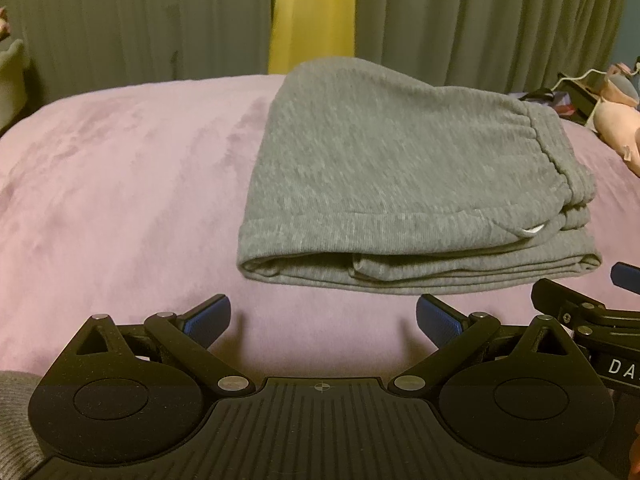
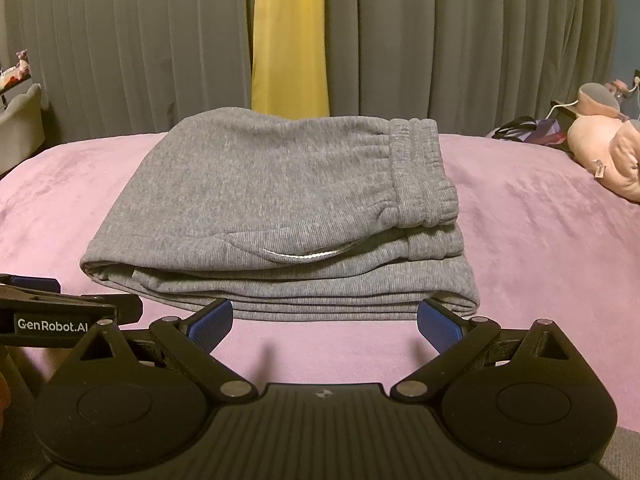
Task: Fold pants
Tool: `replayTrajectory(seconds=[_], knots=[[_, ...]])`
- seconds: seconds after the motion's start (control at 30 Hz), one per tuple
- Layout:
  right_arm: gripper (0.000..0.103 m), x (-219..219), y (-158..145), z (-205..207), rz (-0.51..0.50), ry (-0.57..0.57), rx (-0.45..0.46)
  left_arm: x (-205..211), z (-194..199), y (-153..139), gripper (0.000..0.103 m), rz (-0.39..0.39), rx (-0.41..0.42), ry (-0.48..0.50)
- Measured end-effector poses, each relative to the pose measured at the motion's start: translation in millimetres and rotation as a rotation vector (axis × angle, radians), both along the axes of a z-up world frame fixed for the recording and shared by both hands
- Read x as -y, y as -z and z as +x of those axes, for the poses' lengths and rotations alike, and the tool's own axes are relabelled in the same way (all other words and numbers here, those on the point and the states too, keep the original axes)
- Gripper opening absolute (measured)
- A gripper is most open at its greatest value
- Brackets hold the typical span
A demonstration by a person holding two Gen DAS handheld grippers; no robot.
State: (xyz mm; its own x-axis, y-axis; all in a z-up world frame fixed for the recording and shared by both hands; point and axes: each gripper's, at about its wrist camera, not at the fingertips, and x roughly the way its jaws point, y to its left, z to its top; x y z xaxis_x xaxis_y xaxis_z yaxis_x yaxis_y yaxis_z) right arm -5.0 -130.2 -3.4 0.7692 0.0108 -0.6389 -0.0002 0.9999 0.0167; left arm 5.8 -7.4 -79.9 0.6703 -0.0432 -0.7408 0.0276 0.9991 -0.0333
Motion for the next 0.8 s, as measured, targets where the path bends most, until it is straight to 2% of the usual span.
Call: replayTrajectory(seconds=[0.8], knots=[[0.099,-1.6,2.1,-0.7,-0.002,0.003,-0.002,2.3,0.8,1.6,0.103,0.008,-0.008,0.015]])
